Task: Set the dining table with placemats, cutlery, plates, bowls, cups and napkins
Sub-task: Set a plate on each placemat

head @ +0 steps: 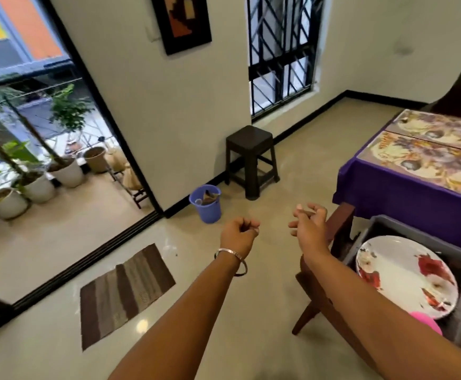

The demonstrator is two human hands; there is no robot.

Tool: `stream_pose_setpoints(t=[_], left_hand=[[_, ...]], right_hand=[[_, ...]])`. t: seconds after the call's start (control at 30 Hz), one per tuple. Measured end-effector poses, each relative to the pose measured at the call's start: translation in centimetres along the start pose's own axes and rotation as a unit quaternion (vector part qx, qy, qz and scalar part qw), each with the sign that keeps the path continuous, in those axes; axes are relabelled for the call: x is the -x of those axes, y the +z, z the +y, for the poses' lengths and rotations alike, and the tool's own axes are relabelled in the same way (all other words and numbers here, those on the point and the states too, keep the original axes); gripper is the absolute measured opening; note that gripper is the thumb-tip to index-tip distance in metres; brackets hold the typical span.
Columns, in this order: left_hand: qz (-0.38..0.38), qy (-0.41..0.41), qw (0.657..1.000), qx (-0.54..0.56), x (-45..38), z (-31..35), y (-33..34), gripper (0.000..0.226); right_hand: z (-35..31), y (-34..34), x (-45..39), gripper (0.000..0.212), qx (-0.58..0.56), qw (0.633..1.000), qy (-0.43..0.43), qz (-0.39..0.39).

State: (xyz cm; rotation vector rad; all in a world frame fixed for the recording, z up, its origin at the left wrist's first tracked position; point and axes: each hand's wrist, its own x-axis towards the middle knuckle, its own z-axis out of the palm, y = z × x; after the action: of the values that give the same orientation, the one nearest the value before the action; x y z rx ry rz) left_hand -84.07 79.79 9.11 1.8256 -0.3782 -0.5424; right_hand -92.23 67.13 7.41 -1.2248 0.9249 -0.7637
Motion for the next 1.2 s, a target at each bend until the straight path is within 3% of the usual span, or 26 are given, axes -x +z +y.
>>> stream_pose_setpoints(t=[0.23, 0.33, 0.5, 0.77, 0.97, 1.03, 1.1, 1.2], left_hand=[[-0.121, -0.008, 0.992, -0.045, -16.8, 1.3, 4.2, 0.021], [-0.206, 0.001, 0.975, -0.084, -22.3, 2.6, 6.5, 0.021], [-0.321, 0.011, 0.940, -0.114, -29.1, 4.9, 13.2, 0.037], [-0.507, -0.026, 0.849, -0.147, -27.2, 6.2, 27.3, 0.037], [-0.555, -0.056, 0.806, -0.200, -26.5, 3.7, 35.0, 0.029], [-0.562, -0.068, 0.796, -0.215, -26.8, 3.0, 36.8, 0.028], [-0.585, -0.078, 0.766, -0.256, -26.5, 1.3, 42.4, 0.028], [-0.577, -0.088, 0.767, -0.267, -26.2, 0.7, 45.5, 0.027]], right_hand=[[1.3, 1.8, -12.5, 0.022, -0.011, 0.990, 0.017, 0.142], [1.6, 1.4, -16.3, 0.029, -0.034, 0.974, 0.039, 0.222], [2.5, 0.3, -20.4, 0.032, -0.084, 0.932, 0.065, 0.346], [3.5, -8.6, -21.6, 0.043, -0.075, 0.862, 0.134, 0.483], [5.5, -15.3, -22.4, 0.058, -0.084, 0.810, 0.181, 0.552], [5.8, -16.0, -22.4, 0.054, -0.098, 0.804, 0.202, 0.551], [8.1, -19.5, -23.6, 0.057, -0.104, 0.782, 0.232, 0.569], [9.4, -21.6, -23.7, 0.070, -0.062, 0.796, 0.279, 0.534]])
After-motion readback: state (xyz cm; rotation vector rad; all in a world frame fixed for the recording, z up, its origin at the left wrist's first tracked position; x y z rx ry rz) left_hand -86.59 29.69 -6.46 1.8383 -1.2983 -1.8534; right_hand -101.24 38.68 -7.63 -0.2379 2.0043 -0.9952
